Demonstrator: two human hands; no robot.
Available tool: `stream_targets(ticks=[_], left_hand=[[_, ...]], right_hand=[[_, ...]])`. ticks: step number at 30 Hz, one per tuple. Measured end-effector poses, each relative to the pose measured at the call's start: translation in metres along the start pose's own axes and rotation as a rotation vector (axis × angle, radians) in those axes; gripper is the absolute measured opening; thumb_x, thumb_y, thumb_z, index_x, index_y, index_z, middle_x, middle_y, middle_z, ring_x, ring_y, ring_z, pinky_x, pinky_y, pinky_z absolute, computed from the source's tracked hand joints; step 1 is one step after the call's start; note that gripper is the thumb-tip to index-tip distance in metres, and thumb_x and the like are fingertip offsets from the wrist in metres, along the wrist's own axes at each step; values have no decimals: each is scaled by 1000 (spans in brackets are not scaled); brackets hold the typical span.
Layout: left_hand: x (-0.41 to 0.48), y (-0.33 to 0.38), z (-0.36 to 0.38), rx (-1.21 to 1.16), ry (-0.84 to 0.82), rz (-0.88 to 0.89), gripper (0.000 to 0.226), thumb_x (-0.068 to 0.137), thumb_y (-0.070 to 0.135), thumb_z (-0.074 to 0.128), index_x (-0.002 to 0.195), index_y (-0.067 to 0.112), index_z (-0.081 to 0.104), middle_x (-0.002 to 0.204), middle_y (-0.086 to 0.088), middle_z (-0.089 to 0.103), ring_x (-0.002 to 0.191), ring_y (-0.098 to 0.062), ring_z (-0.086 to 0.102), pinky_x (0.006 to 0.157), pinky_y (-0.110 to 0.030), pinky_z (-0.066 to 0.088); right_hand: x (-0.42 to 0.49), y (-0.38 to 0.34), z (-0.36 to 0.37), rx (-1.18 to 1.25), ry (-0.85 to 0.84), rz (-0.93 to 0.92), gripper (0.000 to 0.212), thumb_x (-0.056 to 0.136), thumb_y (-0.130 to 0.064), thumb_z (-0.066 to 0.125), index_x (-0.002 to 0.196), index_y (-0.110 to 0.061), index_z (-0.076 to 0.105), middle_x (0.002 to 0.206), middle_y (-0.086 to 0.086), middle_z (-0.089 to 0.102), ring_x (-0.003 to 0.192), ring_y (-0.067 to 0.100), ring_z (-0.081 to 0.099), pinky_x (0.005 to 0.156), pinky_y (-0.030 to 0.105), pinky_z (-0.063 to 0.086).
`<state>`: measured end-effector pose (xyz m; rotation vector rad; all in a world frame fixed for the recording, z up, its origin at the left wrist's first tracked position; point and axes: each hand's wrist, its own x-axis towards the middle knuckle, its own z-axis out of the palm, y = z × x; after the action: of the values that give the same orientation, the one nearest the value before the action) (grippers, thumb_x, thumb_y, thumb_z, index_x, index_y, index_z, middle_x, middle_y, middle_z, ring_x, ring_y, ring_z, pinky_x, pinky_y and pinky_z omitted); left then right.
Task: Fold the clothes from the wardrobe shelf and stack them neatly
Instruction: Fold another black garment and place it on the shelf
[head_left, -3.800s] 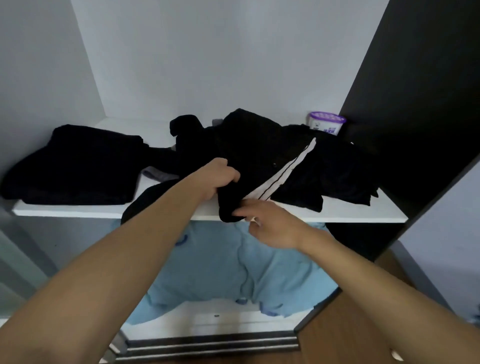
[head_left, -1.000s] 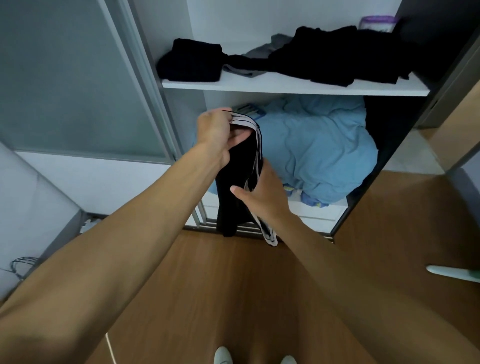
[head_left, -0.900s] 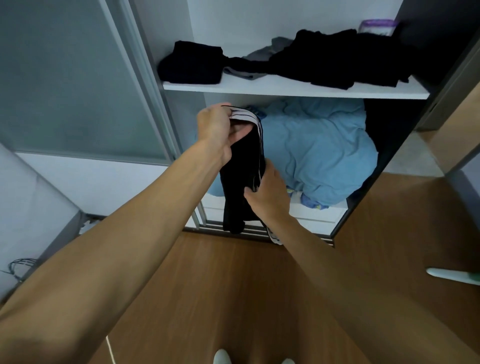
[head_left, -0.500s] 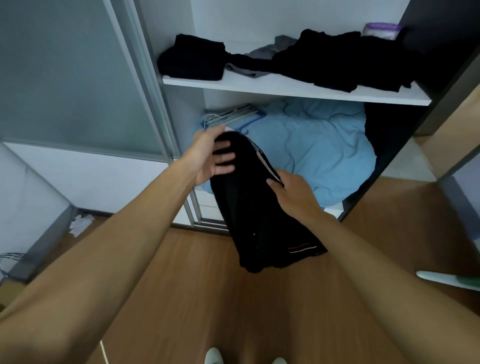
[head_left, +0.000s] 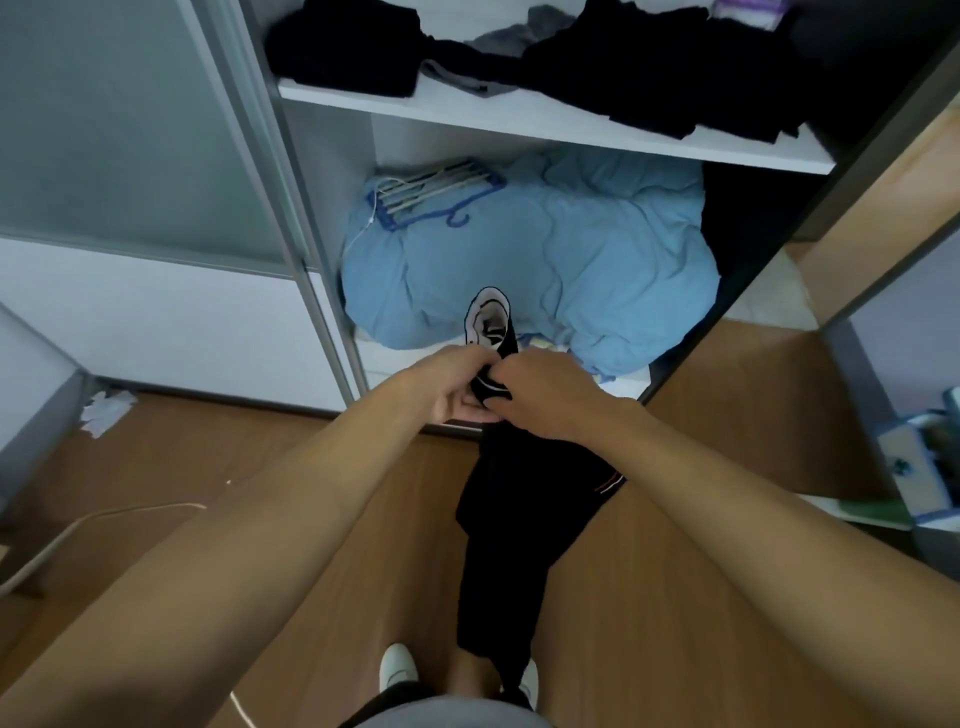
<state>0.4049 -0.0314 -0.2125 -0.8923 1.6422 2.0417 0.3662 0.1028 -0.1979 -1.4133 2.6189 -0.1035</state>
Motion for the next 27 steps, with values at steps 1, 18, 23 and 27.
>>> stream_targets(ticks=[1,18,23,27], left_hand=[[0,-2,2,-7,39,31,12,98,11,49,104,4,58,70,-10,66,53,-19,68,54,-34,61],[2,34,-41,846,184,300,17,83,-2,51,78,11,60,70,-4,55,62,-16,51,53,-23,42],[2,40,-41,897,208,389,30,82,-3,46,95,5,71,75,-5,59,67,-17,51,58,-22,39],[-5,51,-42,805,199,329,20,73,-6,48,66,12,53,54,1,44,49,-13,41,46,-19,31]], right_hand=[[-3,-1,1,18,17,4,23,94,-36,58,101,-15,63,102,11,67,96,31,63,65,33,32],[-53,81,18,955,307,457,12,85,-8,77,98,-10,76,98,18,73,89,16,59,81,28,44],[-45,86,9,1236,379,485,47,93,-13,70,138,-16,58,137,-7,60,127,2,50,100,20,40],[-40,79,11,1510,411,372,30,99,-5,57,126,-14,64,116,-8,70,107,6,64,86,18,50]])
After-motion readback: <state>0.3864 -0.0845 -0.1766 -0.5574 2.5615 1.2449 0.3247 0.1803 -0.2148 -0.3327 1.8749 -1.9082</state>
